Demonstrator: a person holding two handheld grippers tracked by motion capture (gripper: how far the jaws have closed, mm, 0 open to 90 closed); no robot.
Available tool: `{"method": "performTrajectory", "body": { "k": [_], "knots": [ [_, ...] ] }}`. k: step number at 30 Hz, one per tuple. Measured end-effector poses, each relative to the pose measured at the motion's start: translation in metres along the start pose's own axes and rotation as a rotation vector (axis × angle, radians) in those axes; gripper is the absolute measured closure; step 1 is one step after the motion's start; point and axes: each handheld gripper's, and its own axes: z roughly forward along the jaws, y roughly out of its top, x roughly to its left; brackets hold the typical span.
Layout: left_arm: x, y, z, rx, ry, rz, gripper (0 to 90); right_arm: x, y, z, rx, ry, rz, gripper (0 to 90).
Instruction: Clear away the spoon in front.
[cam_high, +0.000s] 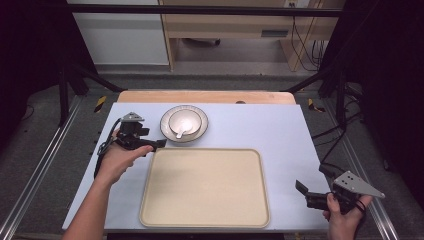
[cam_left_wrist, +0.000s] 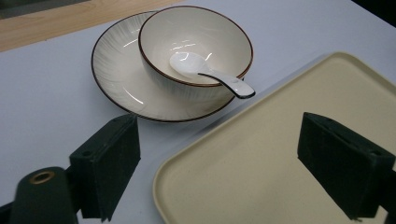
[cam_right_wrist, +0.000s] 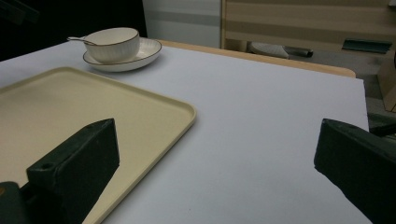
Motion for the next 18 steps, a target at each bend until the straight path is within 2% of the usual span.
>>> {"method": "performTrajectory", "body": {
  "k": [5,9,10,12,18],
  "knots": [
    [-0.002,0.007,0.013,0.017,0.026,-0.014,23.4,-0.001,-0.001,0.001,0.003,0.001,0.0,0.5],
    [-0.003,0.011,0.018,0.021,0.029,-0.009,27.8,-0.001,-0.001,0.001,0.005,0.001,0.0,0.5],
    [-0.003,0.014,0.022,0.029,0.025,-0.003,33.9,-0.001,-0.001,0.002,0.008,0.0,-0.006,0.5],
    [-0.004,0.015,0.024,0.032,0.023,0.0,37.6,0.0,-0.001,0.002,0.008,0.0,-0.007,0.5],
    [-0.006,0.021,0.034,0.039,0.001,-0.004,42.6,0.0,-0.001,0.003,0.01,0.002,-0.006,0.5]
  ]
}}
